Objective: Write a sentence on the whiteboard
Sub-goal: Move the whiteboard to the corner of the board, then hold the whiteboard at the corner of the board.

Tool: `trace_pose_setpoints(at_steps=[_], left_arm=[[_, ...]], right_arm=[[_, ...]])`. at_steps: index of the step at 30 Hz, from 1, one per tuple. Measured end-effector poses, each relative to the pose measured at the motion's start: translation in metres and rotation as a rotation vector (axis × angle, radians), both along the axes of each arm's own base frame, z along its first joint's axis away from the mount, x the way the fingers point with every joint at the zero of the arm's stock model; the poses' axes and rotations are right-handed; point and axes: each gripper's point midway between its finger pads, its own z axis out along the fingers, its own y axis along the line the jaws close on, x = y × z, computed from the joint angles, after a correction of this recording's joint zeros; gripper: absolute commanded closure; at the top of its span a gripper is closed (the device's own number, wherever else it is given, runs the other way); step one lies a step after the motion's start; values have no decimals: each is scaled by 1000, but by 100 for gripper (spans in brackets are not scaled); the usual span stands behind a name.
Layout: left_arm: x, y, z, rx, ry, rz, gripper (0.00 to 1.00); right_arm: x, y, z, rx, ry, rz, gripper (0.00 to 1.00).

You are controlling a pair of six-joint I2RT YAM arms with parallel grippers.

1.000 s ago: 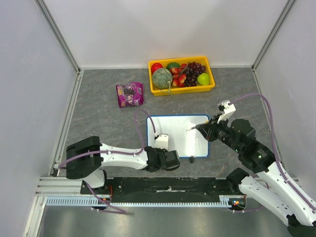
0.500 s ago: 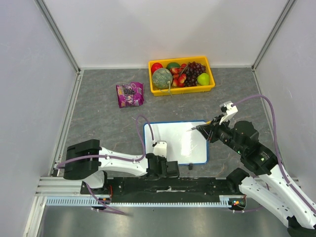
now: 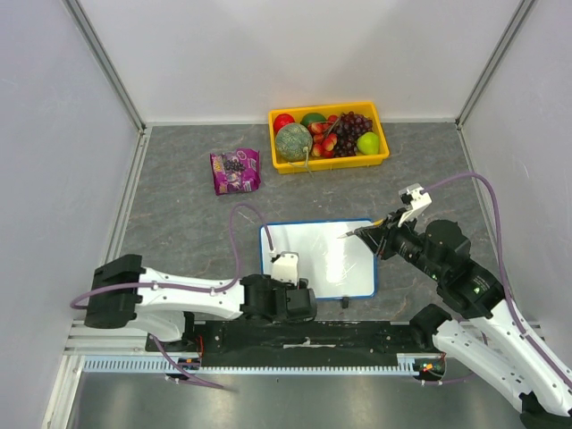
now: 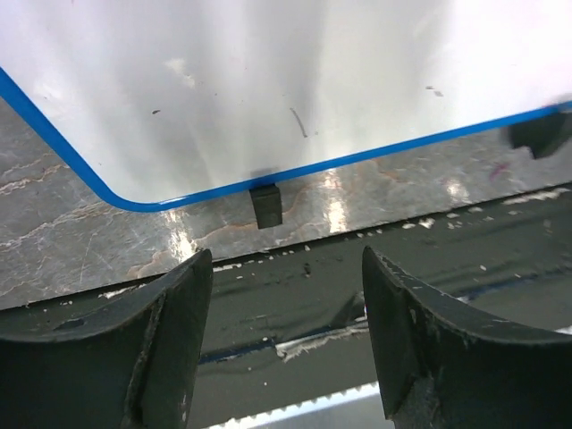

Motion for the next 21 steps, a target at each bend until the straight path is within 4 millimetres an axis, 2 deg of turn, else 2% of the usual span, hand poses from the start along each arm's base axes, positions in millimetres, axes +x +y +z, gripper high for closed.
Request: trace_pose_setpoints(at_steps=[5,7,12,21], left_arm=[[2,-6,30,-69,-35,-75,12],[3,-10,42,-95,-55,-112,11],[12,-17,58,-136,-88,-172,10],[53,-18,80,-257,-95,-184,9]], right_arm=[[-3,0,4,5,-16,16,100],[-4,1,4,5,-18,24,100],[-7,0,0,6,-21,29,100],[-6,0,-11,-8,-2,28,100]])
